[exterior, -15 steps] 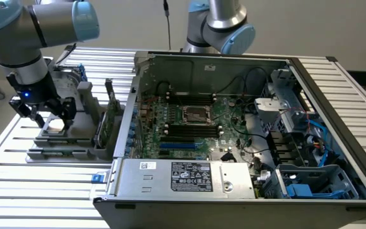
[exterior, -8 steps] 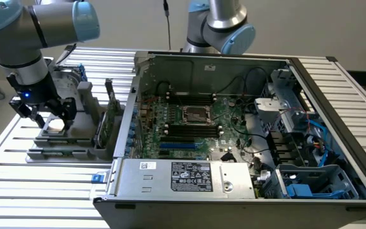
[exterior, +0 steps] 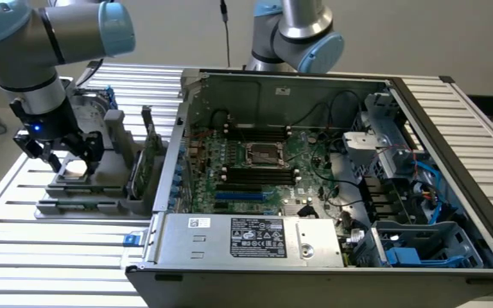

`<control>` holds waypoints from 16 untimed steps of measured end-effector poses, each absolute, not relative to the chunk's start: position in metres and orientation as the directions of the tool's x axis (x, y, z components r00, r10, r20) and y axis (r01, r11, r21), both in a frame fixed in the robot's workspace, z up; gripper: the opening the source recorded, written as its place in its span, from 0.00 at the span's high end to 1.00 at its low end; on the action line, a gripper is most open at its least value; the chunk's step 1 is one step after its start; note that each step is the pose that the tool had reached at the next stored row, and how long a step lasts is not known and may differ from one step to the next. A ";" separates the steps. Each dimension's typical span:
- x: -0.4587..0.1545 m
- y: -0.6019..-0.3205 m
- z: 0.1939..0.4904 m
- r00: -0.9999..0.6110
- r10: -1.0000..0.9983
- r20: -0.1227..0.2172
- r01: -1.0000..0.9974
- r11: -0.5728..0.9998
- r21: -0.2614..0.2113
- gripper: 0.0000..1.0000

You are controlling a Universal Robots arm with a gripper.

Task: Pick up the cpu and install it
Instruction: 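Pick up the cpu and move it towards the insertion slot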

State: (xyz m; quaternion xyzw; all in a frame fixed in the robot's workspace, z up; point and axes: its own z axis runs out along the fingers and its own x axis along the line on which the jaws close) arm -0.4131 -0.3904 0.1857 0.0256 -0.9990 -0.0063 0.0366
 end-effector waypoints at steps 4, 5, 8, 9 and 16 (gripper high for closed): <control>-0.413 -0.390 0.185 -0.997 -0.038 0.073 -0.037 0.999 0.014 0.27; -0.413 -0.390 0.185 -0.997 -0.035 0.073 -0.034 0.999 0.015 0.27; -0.413 -0.390 0.185 -0.997 -0.027 0.073 -0.026 1.000 0.015 0.36; -0.413 -0.390 0.185 -0.997 -0.025 0.073 -0.024 1.000 0.015 0.36; -0.413 -0.390 0.185 -0.997 -0.020 0.073 -0.018 1.000 0.017 0.46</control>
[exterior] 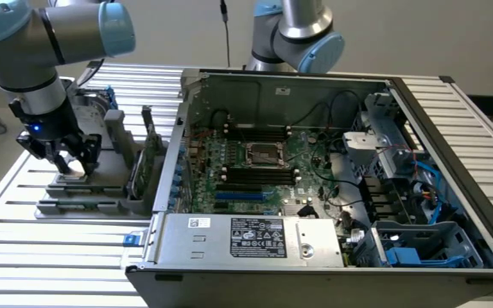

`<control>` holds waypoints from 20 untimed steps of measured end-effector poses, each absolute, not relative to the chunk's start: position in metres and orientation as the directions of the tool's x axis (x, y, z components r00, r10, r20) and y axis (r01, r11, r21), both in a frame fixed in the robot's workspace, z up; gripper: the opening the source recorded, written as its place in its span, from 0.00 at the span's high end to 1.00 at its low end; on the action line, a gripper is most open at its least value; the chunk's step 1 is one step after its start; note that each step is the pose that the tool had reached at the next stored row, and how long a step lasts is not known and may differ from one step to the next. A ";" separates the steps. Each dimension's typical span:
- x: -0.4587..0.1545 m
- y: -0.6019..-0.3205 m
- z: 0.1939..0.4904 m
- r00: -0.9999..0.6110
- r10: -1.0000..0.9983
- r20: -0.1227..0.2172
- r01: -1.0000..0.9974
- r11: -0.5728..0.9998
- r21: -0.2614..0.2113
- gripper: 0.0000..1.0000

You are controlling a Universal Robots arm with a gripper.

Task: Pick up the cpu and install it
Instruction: 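Pick up the cpu and move it towards the insertion slot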

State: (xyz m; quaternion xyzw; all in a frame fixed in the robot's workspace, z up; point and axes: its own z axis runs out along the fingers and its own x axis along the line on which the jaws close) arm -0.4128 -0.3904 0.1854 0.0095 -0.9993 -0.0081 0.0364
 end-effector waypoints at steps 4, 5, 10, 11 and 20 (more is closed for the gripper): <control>-0.413 -0.390 0.187 -0.997 -0.020 0.072 -0.018 1.000 0.021 0.46; -0.413 -0.390 0.188 -0.997 -0.020 0.073 -0.018 1.000 0.022 0.46; -0.413 -0.390 0.201 -0.997 -0.020 0.072 -0.018 0.999 0.026 0.46; -0.413 -0.390 0.205 -0.997 -0.020 0.073 -0.018 0.999 0.026 0.46; -0.410 -0.391 0.246 -0.997 -0.020 0.072 -0.018 0.999 0.026 0.46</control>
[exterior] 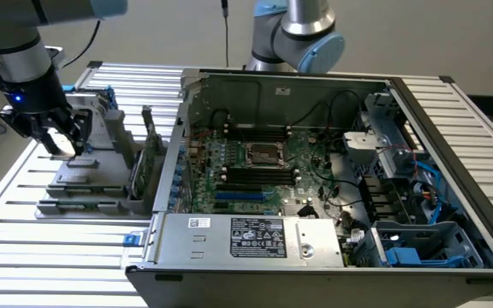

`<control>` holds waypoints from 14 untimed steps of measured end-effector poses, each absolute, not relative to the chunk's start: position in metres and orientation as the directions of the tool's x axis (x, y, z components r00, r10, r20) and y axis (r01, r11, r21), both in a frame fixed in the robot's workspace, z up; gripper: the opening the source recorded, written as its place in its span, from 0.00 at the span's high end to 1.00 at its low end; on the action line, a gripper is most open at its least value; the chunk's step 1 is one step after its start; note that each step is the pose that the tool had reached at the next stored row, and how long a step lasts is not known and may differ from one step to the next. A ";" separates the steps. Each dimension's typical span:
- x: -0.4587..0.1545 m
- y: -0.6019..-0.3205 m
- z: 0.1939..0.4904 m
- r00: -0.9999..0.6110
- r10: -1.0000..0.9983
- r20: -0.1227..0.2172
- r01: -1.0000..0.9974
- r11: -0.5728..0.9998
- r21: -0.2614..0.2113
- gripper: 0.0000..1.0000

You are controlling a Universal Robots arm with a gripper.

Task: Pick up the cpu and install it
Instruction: 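Pick up the cpu and move it towards the insertion slot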

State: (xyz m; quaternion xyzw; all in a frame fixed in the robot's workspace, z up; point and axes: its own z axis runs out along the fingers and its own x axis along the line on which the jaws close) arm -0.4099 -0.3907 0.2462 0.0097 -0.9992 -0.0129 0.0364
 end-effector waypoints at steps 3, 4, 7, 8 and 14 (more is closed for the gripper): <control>-0.404 -0.391 0.260 -0.997 -0.020 0.073 -0.018 0.999 0.026 0.46; -0.401 -0.391 0.264 -0.997 -0.020 0.073 -0.018 0.999 0.027 0.46; -0.392 -0.392 0.278 -0.997 -0.020 0.075 -0.018 0.999 0.026 0.46; -0.388 -0.392 0.282 -0.997 -0.020 0.075 -0.018 0.999 0.026 0.46; -0.367 -0.393 0.310 -0.997 -0.020 0.079 -0.018 0.999 0.027 0.46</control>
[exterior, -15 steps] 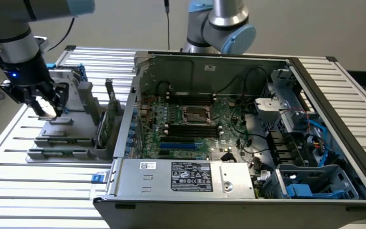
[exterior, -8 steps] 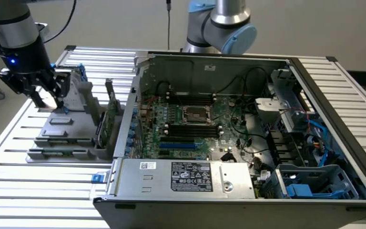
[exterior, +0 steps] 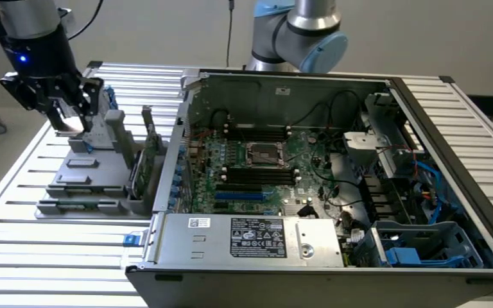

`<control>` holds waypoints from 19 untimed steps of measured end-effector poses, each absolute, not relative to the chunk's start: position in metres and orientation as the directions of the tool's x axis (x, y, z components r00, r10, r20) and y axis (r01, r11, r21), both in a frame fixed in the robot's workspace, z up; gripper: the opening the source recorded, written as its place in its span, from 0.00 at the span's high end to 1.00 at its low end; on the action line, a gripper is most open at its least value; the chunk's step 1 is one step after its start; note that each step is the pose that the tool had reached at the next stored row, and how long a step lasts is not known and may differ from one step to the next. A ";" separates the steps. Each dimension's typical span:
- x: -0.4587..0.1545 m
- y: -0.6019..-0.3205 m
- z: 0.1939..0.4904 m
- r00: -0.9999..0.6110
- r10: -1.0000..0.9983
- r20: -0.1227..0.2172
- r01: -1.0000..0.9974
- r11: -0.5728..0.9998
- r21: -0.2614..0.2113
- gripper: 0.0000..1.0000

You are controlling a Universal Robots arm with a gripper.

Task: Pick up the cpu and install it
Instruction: 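Pick up the cpu and move it towards the insertion slot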

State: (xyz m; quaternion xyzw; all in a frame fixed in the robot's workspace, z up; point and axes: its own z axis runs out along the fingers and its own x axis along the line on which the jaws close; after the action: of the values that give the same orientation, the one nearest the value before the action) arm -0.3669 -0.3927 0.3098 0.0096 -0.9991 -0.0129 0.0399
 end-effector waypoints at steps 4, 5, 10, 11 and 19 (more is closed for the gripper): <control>-0.349 -0.394 0.328 -0.996 -0.020 0.083 -0.018 0.999 0.027 0.46; -0.344 -0.394 0.332 -0.996 -0.020 0.084 -0.018 0.999 0.027 0.46; -0.321 -0.396 0.355 -0.996 -0.020 0.088 -0.018 0.999 0.027 0.46; -0.317 -0.396 0.360 -0.996 -0.020 0.089 -0.018 0.999 0.028 0.46; -0.281 -0.402 0.383 -0.995 -0.020 0.096 -0.018 0.999 0.028 0.46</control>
State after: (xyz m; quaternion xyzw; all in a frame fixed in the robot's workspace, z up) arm -0.2807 -0.4023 0.3831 0.0095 -0.9987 -0.0135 0.0481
